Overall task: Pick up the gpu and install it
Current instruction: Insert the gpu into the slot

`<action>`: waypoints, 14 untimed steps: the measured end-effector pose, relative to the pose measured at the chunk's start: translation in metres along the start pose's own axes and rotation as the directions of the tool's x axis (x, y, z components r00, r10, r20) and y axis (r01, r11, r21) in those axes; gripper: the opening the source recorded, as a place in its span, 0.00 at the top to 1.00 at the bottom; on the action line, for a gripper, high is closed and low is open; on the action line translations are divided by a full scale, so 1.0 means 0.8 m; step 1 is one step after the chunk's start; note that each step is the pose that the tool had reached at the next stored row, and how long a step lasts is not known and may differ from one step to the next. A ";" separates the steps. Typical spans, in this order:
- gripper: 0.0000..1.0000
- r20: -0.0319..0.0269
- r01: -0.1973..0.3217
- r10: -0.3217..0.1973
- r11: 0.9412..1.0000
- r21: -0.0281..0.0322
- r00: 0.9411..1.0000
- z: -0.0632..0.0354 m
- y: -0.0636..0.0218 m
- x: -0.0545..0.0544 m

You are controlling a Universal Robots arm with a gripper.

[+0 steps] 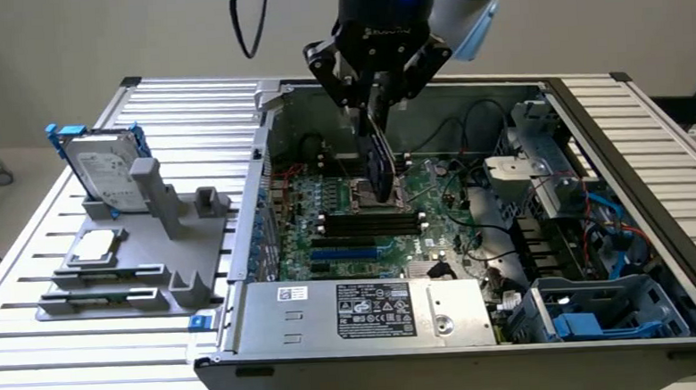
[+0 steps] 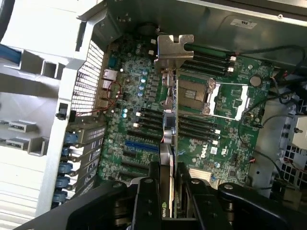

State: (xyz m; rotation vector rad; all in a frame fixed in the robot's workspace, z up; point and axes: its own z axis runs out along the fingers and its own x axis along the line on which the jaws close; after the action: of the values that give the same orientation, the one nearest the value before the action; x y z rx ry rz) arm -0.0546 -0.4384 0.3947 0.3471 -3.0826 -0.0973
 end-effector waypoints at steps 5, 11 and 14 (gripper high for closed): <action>0.74 -0.006 0.090 -0.090 0.996 0.003 0.996 0.000 0.000 0.000; 0.74 -0.014 0.198 -0.198 0.980 0.005 0.980 0.001 0.000 0.000; 0.74 -0.018 0.251 -0.251 0.968 0.006 0.968 0.001 0.000 0.000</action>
State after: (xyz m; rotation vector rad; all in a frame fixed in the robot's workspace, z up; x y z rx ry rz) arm -0.0546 -0.4384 0.3935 0.7330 -3.0067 -0.0888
